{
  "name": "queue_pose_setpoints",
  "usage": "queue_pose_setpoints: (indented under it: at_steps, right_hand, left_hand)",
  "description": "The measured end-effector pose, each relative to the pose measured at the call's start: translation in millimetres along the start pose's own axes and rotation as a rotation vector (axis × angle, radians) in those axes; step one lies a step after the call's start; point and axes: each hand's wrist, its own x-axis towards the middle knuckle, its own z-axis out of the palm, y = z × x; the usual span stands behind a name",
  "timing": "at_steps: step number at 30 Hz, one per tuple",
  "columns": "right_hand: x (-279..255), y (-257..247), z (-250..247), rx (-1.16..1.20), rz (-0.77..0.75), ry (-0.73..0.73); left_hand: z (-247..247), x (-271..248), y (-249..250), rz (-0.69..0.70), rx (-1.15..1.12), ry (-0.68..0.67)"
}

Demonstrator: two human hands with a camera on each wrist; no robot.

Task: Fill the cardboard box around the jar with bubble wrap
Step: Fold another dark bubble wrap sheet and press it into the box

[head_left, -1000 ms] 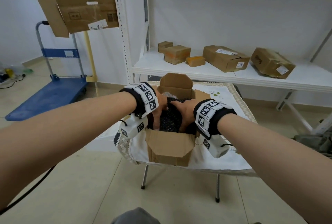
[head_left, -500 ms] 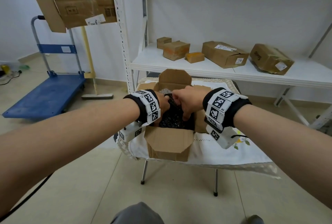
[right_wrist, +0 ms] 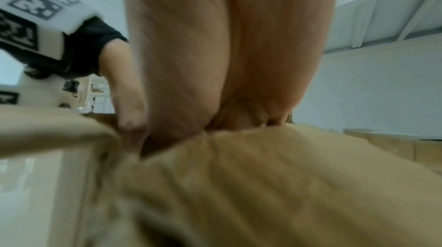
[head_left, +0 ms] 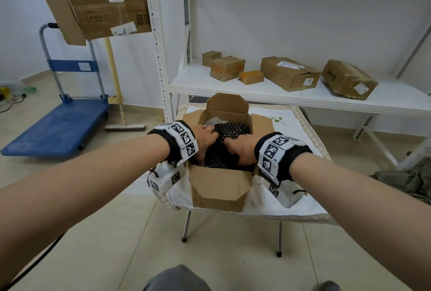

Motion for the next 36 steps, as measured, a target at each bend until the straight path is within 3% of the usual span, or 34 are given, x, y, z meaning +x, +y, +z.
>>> queue_pose_setpoints:
  at_steps: [6, 10, 13, 18, 25, 30, 34, 36]
  right_hand:
    - [-4.3, 0.2, -4.4, 0.109, 0.034, 0.002]
    - [0.2, 13.2, -4.2, -0.021, 0.092, 0.191]
    - [3.7, 21.1, -10.6, -0.088, 0.124, 0.299]
    - [23.5, 26.5, -12.5, 0.036, 0.15, 0.147]
    - [45.6, 41.7, -15.4, 0.119, 0.082, 0.054]
    - [47.4, 45.5, -16.5, 0.122, 0.049, -0.003]
    - [46.3, 47.3, -13.5, 0.116, 0.044, 0.026]
    - [46.5, 48.3, -9.9, 0.138, 0.052, 0.041]
  left_hand:
    - [-24.7, -5.5, -14.6, 0.037, -0.15, -0.108]
    - [-28.8, -2.0, -19.7, 0.019, -0.003, 0.035]
    - [-30.5, -1.2, -22.5, -0.023, 0.001, 0.018]
    - [-31.7, 7.7, -24.0, 0.017, -0.005, -0.064]
    - [-43.7, 17.6, -23.8, 0.009, -0.088, -0.239]
    - [-29.4, 24.3, -26.7, -0.033, -0.136, -0.16]
    - [-27.5, 25.7, -20.3, 0.074, -0.055, 0.027]
    - [-31.0, 26.6, -13.5, 0.112, 0.006, 0.021]
